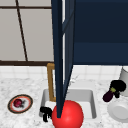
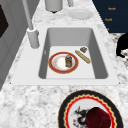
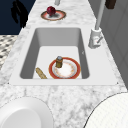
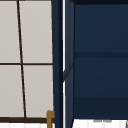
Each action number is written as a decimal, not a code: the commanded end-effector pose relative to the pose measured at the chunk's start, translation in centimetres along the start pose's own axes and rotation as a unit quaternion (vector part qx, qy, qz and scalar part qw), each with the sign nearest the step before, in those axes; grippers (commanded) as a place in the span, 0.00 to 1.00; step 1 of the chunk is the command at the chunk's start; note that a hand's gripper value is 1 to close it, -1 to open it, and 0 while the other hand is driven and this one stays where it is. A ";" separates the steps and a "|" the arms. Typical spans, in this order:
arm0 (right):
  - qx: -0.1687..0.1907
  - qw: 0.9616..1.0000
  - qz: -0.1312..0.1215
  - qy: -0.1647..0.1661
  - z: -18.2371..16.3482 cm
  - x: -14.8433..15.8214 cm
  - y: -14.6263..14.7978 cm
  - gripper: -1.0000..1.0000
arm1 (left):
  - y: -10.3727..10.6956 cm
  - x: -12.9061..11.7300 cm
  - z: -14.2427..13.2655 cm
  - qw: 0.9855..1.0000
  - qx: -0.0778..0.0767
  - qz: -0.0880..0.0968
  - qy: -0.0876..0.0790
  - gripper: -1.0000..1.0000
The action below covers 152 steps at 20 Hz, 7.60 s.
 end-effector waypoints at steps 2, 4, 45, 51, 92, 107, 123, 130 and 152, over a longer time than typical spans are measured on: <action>-0.002 1.000 -0.006 0.024 2.2 1.1 -2.9 1.00 | 0.0 0.0 0.0 1.000 0.000 0.000 0.000 0.50; -0.004 1.000 -0.005 0.024 3.1 1.4 -4.4 1.00 | 0.0 0.0 0.0 1.000 0.000 0.000 0.000 0.50; 0.033 0.999 0.021 0.027 3.1 5.5 -34.3 1.00 | 0.0 0.0 0.0 1.000 0.000 0.000 0.000 0.50; 0.031 0.999 0.025 0.030 -1.5 6.4 -36.7 1.00 | 0.0 0.0 0.0 1.000 0.000 0.000 0.000 0.50; 0.001 0.997 0.052 0.060 -29.7 10.4 -24.4 1.00 | 0.0 0.0 0.0 1.000 0.000 0.000 0.000 0.50; 0.020 0.996 0.056 0.065 -39.4 7.3 -24.9 1.00 | 0.0 0.0 0.0 1.000 0.000 0.000 0.000 0.50; -0.037 0.995 0.052 0.070 -42.9 4.2 -26.8 0.00 | 0.0 0.0 0.0 1.000 0.000 0.000 0.000 0.50; -0.073 0.993 0.065 0.064 -37.4 4.3 -26.4 0.00 | 0.0 0.0 0.0 1.000 0.000 0.000 0.000 0.50; -0.071 0.993 0.077 0.058 -20.9 5.6 -19.2 0.00 | 0.0 0.0 0.0 1.000 0.000 0.000 0.000 0.50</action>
